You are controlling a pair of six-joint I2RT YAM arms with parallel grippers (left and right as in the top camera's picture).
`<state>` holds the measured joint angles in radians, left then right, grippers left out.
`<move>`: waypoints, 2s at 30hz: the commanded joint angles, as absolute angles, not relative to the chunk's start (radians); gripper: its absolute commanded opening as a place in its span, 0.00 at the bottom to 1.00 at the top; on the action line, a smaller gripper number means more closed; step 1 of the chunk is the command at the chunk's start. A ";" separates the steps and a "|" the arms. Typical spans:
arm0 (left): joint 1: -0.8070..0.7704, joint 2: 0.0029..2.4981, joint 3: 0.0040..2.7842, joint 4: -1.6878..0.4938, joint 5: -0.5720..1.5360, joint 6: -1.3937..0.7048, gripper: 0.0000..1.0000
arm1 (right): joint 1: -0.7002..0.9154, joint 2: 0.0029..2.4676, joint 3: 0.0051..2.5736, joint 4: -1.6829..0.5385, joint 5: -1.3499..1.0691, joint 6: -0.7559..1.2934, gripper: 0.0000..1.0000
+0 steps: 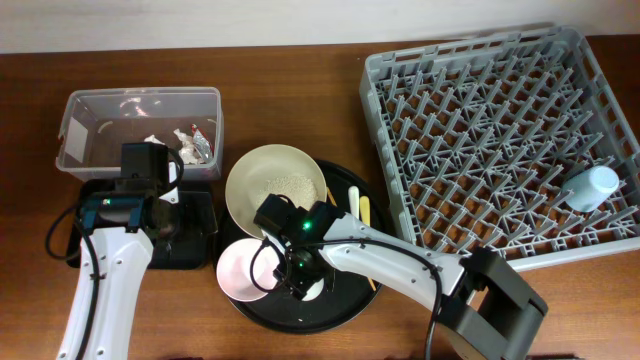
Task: Sort waste into correct bins and load items into the dishwasher rack
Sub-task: 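Reach the right gripper to the white cup and grasp it, then place the white cup in the rack beside the blue cup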
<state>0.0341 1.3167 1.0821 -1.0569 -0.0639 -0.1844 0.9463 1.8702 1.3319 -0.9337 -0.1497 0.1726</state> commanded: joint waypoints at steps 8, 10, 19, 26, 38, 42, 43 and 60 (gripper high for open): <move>0.040 1.318 1.077 -1.055 -0.068 -0.197 0.99 | 0.951 1.808 1.420 -1.056 -0.116 0.173 0.56; 0.040 1.319 1.077 -1.055 -0.068 -0.197 0.99 | 0.932 1.792 1.471 -1.096 -0.111 0.174 0.52; 0.040 1.318 1.077 -1.055 -0.068 -0.197 0.99 | 0.377 1.708 1.913 -1.333 -0.092 0.096 0.52; 0.040 1.318 1.077 -1.055 -0.068 -0.197 0.99 | -0.318 1.744 1.982 -1.184 -0.092 0.082 0.52; 0.040 1.318 1.077 -1.056 -0.068 -0.197 0.99 | -0.524 2.047 1.980 -1.063 0.013 0.083 0.52; 0.040 1.318 1.077 -1.059 -0.068 -0.197 0.99 | -0.524 2.091 1.967 -1.083 0.013 0.083 0.52; 0.040 1.318 1.077 -1.059 -0.068 -0.197 0.99 | -0.524 2.094 1.966 -1.084 0.013 0.083 0.52; 0.040 1.318 1.077 -1.062 -0.064 -0.197 0.99 | -0.426 1.857 1.983 -1.212 -0.281 -0.024 0.91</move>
